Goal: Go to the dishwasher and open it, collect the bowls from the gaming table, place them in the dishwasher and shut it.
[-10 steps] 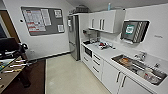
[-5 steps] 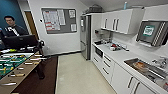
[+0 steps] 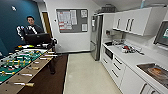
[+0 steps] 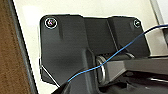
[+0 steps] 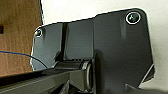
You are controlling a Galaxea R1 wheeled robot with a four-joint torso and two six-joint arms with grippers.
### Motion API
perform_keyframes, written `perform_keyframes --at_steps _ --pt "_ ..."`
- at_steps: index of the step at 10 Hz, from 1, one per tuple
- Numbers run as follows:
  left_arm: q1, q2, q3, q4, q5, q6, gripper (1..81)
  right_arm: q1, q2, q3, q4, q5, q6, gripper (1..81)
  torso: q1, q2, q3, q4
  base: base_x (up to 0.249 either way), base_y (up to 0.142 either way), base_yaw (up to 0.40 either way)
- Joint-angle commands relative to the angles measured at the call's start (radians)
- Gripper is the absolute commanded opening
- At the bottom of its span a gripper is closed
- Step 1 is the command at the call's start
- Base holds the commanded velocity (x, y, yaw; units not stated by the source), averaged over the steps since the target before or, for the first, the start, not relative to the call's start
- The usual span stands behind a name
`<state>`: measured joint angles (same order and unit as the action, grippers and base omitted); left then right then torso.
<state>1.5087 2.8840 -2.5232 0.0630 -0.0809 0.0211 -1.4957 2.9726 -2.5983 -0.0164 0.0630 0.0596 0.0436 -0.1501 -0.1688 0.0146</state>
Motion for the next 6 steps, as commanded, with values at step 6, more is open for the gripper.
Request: perform_keyframes --at_steps 6 --pt "-0.034 -0.038 0.043 -0.011 0.053 -0.006 81.1 0.044 -0.060 0.101 -0.022 -0.046 -0.006 81.1 0.000 0.000 0.000 0.000 0.000 0.000 0.334"
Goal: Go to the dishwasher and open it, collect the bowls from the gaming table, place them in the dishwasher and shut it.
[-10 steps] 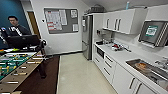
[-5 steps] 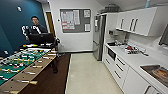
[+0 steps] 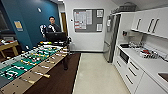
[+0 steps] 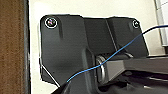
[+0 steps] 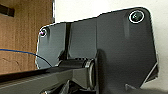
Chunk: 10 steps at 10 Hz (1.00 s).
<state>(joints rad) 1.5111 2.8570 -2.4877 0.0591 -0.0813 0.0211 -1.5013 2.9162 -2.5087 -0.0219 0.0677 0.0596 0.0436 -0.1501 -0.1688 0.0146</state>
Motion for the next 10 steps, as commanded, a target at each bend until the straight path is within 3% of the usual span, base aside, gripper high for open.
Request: perform_keyframes --at_steps 1,10 --pt "-0.036 -0.008 0.006 -0.007 0.054 -0.006 81.1 0.049 -0.004 0.013 -0.016 -0.049 -0.006 81.1 0.000 0.000 0.000 0.000 0.000 0.000 0.334" --pt "-0.036 -0.008 0.003 -0.009 0.057 -0.006 81.1 0.046 0.010 0.021 -0.044 -0.043 -0.006 81.1 0.000 0.000 0.000 0.000 0.000 0.000 0.334"
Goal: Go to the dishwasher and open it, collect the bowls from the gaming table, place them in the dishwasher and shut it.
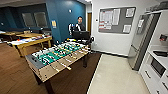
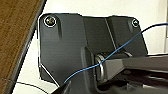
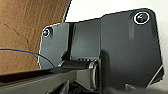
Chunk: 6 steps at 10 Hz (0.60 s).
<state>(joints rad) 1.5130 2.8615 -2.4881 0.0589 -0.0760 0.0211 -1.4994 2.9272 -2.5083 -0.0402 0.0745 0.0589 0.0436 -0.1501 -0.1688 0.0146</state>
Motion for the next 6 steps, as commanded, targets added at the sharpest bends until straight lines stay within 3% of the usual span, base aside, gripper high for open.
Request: perform_keyframes --at_steps 1,6 --pt "-0.038 -0.014 0.002 -0.008 0.051 -0.006 81.1 0.047 0.003 0.020 -0.026 -0.050 -0.005 81.1 0.000 0.000 0.000 0.000 0.000 0.000 0.334" --pt "-0.038 -0.020 0.000 -0.007 0.051 -0.006 81.1 0.044 0.011 0.014 -0.030 -0.050 -0.005 81.1 0.000 0.000 0.000 0.000 0.000 0.000 0.334"
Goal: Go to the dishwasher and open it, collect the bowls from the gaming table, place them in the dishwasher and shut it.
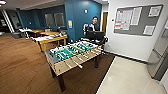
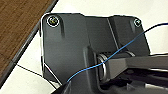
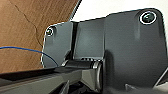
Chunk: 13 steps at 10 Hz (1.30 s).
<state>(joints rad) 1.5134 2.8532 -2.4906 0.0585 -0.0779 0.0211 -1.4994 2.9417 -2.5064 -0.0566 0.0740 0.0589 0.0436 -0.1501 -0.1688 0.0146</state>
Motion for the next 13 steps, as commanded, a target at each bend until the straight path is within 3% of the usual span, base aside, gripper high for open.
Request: perform_keyframes --at_steps 1,13 --pt "-0.038 -0.011 0.002 -0.006 0.053 -0.006 81.1 0.041 -0.002 0.012 -0.014 -0.049 -0.005 81.1 0.000 0.000 0.000 0.000 0.000 0.000 0.335" --pt "-0.037 -0.007 0.002 -0.016 0.055 -0.006 81.1 0.050 0.016 0.014 -0.052 -0.053 -0.005 81.1 0.000 0.000 0.000 0.000 0.000 0.000 0.334"
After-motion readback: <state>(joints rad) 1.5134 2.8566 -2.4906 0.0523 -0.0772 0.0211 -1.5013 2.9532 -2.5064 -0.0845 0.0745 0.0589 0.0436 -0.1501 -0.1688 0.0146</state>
